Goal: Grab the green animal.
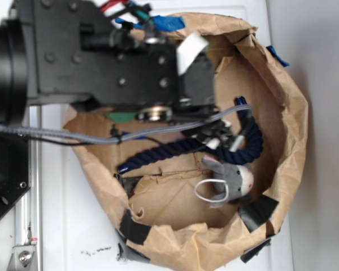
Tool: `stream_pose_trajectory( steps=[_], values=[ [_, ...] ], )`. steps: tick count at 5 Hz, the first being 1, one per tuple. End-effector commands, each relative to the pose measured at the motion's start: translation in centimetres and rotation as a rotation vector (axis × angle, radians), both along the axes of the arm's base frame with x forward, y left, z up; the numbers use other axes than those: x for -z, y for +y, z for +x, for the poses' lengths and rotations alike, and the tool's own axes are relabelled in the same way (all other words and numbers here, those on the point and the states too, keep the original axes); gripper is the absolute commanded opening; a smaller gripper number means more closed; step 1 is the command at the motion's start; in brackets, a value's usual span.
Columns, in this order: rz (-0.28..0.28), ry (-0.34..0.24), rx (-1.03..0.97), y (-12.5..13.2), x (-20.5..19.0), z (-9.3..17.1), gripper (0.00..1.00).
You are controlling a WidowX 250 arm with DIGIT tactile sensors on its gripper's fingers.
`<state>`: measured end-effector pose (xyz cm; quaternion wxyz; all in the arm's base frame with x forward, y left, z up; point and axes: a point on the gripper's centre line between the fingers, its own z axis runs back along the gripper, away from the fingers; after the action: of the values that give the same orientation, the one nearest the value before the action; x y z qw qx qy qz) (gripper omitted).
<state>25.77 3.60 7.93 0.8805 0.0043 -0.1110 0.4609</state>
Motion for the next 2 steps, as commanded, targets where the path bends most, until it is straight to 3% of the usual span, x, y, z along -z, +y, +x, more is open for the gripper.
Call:
stream_pose_trajectory(
  steps=[1,2],
  values=[
    [0.053,-0.090,-0.031,2.74,-0.08,0.98,1.00],
    [0.081,-0.103,-0.023,3.58,0.48,0.46,1.00]
  ],
)
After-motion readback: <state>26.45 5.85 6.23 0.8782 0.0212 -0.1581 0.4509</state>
